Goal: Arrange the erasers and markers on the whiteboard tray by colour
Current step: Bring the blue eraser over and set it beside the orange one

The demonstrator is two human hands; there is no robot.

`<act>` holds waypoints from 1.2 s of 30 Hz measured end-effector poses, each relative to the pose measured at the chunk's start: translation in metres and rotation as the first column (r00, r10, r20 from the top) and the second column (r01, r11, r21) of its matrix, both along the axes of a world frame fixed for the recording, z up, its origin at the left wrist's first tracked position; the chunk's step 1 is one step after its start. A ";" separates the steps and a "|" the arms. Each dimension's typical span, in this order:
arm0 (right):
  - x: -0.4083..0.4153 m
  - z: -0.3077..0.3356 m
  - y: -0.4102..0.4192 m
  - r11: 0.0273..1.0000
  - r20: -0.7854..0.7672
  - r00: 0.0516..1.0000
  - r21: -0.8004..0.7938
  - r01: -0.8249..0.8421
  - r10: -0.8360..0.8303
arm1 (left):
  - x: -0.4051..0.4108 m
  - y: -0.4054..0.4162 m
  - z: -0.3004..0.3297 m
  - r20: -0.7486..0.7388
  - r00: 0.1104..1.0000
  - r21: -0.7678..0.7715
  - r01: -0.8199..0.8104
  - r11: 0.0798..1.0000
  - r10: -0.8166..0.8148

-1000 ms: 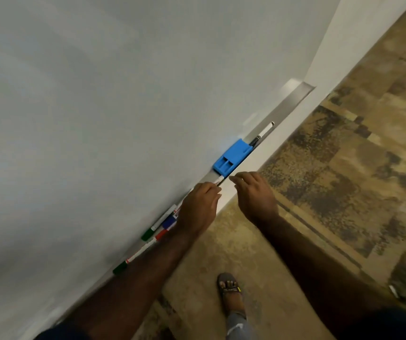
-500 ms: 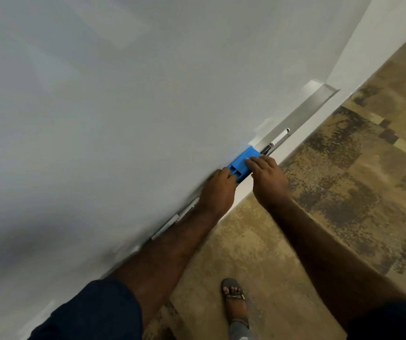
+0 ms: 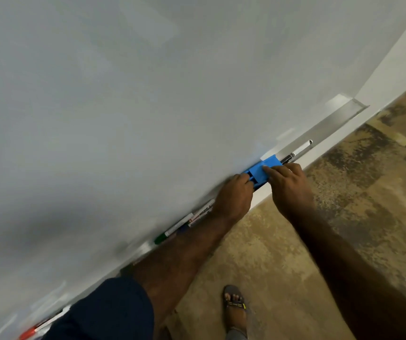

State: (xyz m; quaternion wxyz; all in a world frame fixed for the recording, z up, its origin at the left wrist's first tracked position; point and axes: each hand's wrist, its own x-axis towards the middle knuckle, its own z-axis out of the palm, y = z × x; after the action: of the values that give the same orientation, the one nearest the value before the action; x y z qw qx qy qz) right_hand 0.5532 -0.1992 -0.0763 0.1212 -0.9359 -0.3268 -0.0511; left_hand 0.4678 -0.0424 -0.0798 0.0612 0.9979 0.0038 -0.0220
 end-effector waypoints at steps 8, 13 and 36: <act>-0.041 0.023 0.015 0.981 0.137 0.981 0.117 -0.154 0.138 | -0.063 0.029 0.023 0.075 0.996 0.025 -0.054 0.998 0.052; -0.095 0.030 0.042 0.938 0.135 0.967 0.247 -0.242 0.214 | -0.135 0.053 0.041 0.095 0.993 0.035 -0.080 0.996 0.076; -0.494 0.053 0.265 0.542 0.040 0.578 0.300 -0.785 0.815 | -0.625 0.222 0.068 0.282 0.589 -0.331 -0.681 0.653 0.758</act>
State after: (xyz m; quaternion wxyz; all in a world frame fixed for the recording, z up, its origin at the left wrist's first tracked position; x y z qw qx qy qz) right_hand 0.0588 0.0661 -0.0231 0.2812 -0.6562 -0.7001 0.0125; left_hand -0.1569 0.1792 -0.0114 0.1580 0.8815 0.3941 0.2066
